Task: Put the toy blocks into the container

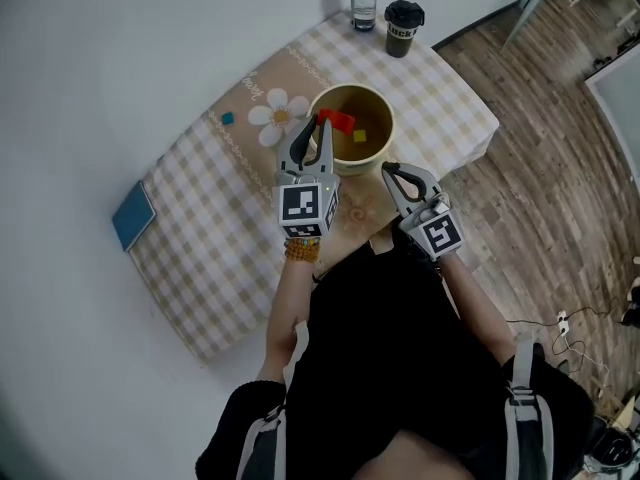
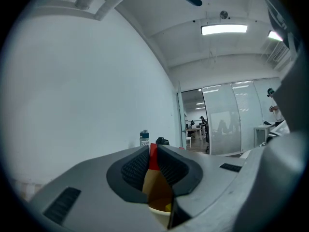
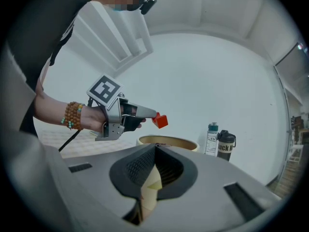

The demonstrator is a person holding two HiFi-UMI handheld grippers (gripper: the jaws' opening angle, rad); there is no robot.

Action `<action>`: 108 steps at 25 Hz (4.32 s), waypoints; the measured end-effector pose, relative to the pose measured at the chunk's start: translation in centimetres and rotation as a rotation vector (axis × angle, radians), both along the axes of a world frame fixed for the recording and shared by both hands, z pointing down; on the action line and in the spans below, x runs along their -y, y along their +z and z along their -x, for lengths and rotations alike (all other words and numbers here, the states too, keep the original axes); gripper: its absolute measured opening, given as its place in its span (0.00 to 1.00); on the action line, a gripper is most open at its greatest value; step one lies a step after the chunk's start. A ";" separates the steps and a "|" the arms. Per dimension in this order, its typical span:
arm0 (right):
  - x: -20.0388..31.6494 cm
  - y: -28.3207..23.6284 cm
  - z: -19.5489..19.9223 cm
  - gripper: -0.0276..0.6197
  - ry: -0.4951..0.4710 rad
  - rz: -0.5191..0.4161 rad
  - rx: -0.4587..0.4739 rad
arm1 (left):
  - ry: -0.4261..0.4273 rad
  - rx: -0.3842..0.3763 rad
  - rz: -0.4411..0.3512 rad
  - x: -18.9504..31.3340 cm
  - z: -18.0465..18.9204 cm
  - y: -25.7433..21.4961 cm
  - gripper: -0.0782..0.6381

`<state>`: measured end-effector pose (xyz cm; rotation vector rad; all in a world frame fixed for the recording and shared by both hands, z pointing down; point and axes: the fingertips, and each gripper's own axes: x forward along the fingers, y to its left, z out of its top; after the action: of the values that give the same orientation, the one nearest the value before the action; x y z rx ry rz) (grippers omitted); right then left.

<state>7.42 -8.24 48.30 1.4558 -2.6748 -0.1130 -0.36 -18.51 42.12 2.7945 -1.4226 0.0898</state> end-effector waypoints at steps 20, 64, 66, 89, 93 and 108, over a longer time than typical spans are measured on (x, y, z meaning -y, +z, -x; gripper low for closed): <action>1.2 -0.3 -1.7 0.04 0.061 0.008 0.014 | 0.109 0.043 0.038 -0.4 -1.2 1.6 0.22; 1.7 -6.7 -3.0 0.04 0.115 0.129 0.044 | -0.520 0.133 0.324 13.7 26.6 11.1 0.31; 2.7 -6.5 -3.8 0.04 0.129 0.154 0.049 | -0.520 0.156 0.345 15.7 26.3 13.0 0.31; 4.8 -0.1 -3.3 0.04 0.122 0.181 -0.062 | -0.308 0.438 0.585 22.5 25.0 25.1 0.44; 4.6 0.5 -3.9 0.04 0.126 0.195 -0.064 | -0.364 0.346 0.616 22.8 26.1 25.1 0.44; 3.5 0.1 -3.7 0.04 0.115 0.168 -0.072 | -0.344 0.378 0.539 22.6 26.3 25.6 0.32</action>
<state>11.09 -11.78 48.44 1.5174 -2.4713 0.0646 -26.62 -41.10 67.68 2.1400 -1.6164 0.8872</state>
